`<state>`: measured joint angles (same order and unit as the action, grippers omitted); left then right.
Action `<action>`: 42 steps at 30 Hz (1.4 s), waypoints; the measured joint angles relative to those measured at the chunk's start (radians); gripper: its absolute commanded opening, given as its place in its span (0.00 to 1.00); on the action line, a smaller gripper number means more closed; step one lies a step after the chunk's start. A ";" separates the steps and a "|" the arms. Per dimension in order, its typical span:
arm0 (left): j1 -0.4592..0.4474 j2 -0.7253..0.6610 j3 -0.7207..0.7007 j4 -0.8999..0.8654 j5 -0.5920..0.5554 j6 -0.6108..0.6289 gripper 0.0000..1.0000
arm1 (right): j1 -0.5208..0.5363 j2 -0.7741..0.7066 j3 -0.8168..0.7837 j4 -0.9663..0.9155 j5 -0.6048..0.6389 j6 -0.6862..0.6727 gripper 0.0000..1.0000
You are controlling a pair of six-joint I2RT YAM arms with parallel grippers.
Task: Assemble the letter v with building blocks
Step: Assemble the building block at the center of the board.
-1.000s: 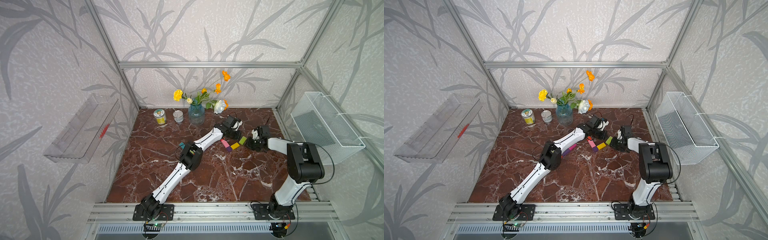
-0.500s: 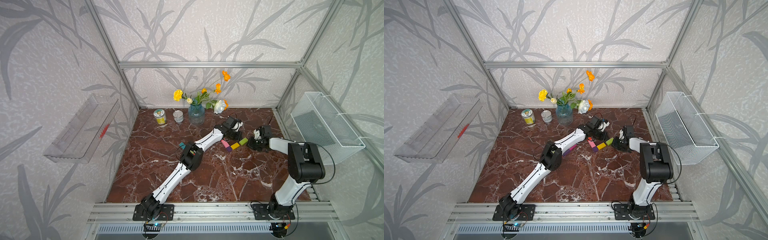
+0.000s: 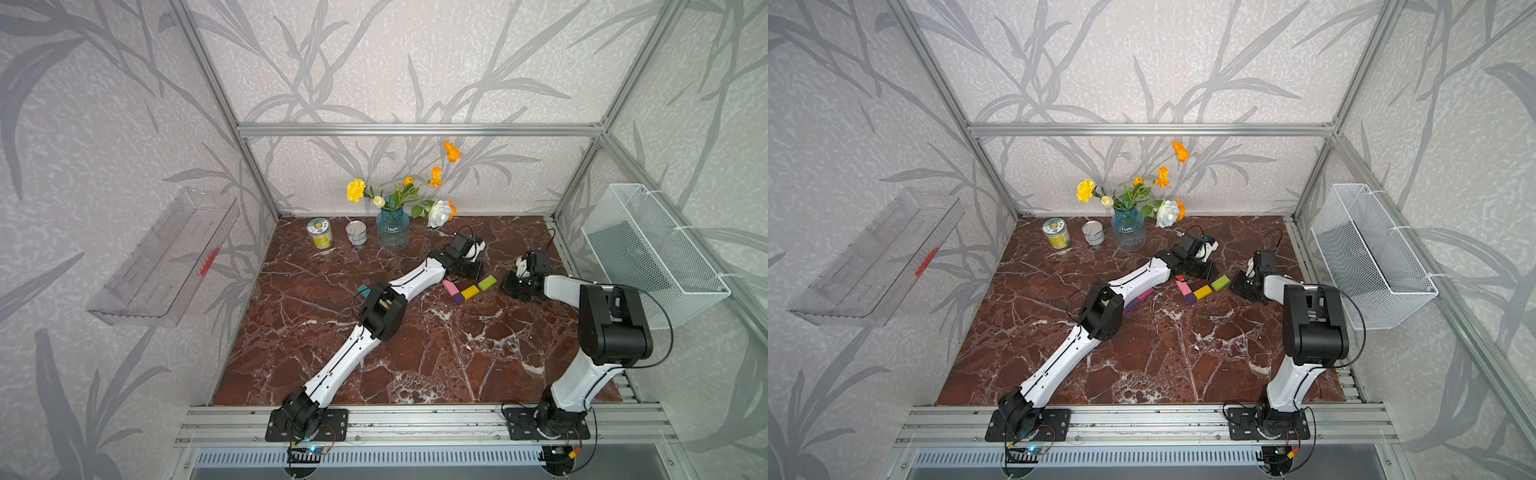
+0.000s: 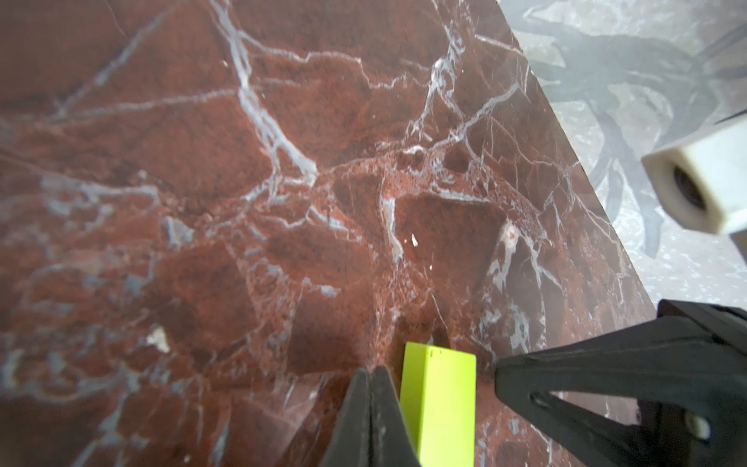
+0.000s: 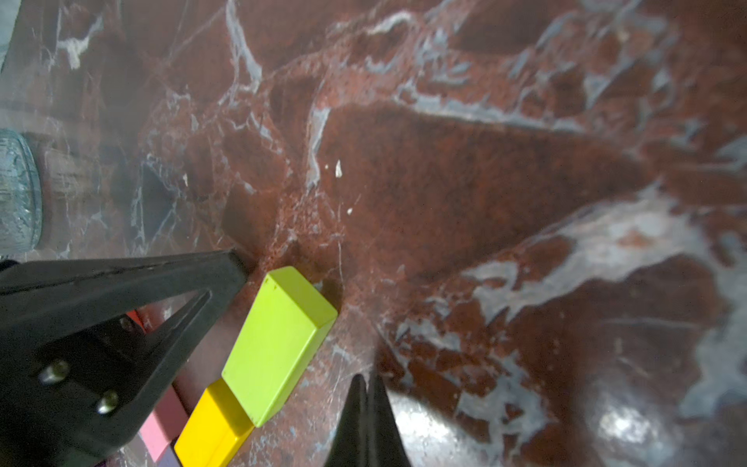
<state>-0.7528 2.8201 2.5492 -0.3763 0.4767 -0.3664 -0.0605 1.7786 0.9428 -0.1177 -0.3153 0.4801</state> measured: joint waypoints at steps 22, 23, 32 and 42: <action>-0.030 -0.539 -0.708 0.058 -0.069 0.078 0.00 | -0.010 0.213 0.224 0.022 -0.086 0.021 0.00; -0.030 -0.559 -0.753 0.059 -0.077 0.078 0.00 | -0.010 0.214 0.224 0.024 -0.090 0.023 0.00; -0.030 -0.725 -1.033 0.086 -0.116 0.077 0.00 | -0.010 0.214 0.221 0.027 -0.102 0.027 0.00; -0.032 -0.856 -1.175 0.102 -0.144 0.066 0.00 | -0.010 0.197 0.189 0.040 -0.111 0.027 0.00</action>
<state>-0.7845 1.9636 1.3746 -0.2745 0.3328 -0.3000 -0.0704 1.9755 1.1320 -0.0776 -0.4259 0.5076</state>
